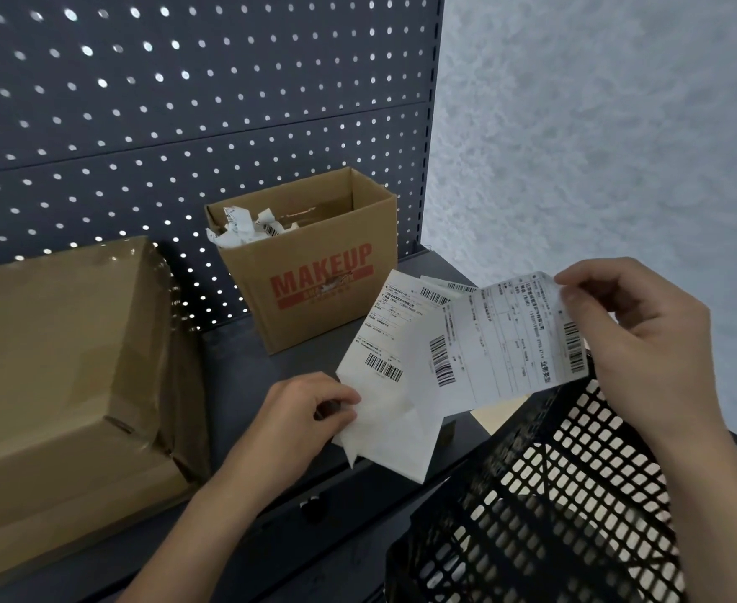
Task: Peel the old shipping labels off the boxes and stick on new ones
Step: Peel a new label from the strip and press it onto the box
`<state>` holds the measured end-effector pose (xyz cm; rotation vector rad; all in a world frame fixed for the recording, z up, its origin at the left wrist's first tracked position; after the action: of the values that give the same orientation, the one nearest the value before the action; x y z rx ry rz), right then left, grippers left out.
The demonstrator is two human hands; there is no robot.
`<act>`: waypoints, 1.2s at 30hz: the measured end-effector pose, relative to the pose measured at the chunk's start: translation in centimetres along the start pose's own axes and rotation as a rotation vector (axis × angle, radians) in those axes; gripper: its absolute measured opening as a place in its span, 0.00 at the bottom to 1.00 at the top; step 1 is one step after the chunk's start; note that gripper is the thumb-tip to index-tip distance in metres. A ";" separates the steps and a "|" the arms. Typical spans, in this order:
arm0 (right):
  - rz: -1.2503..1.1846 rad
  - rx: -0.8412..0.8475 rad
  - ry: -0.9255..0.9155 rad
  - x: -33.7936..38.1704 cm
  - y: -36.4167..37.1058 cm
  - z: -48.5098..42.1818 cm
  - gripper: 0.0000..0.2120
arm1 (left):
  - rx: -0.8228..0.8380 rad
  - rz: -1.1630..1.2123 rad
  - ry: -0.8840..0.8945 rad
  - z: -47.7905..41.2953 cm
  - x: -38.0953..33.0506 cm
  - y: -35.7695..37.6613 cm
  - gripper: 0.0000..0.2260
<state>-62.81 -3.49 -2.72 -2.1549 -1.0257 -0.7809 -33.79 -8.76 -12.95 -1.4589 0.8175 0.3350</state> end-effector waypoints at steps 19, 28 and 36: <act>0.016 0.100 0.031 0.4 1.4 -0.3 0.12 | 0.075 -0.162 -0.016 0.4 1.0 0.7 0.14; -0.046 0.308 0.013 3.1 2.3 -0.5 0.11 | -0.167 0.058 0.077 1.7 -3.9 -3.9 0.08; -0.138 0.480 -0.068 6.6 5.8 -1.1 0.12 | -0.127 0.244 0.134 3.4 -9.8 -6.8 0.03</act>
<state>-54.92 -4.21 1.14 -1.7220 -1.2615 -0.4619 -35.15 -3.77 -1.66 -1.5142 1.1034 0.4838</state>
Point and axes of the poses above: each hand's wrist, its own z-axis away from the middle knuckle, its own y-axis out of the palm, x = y × z, the point moved 7 cm from there along -z, towards the middle knuckle, and after that the axes turned 5 degrees about -y, right-handed, at the moved point
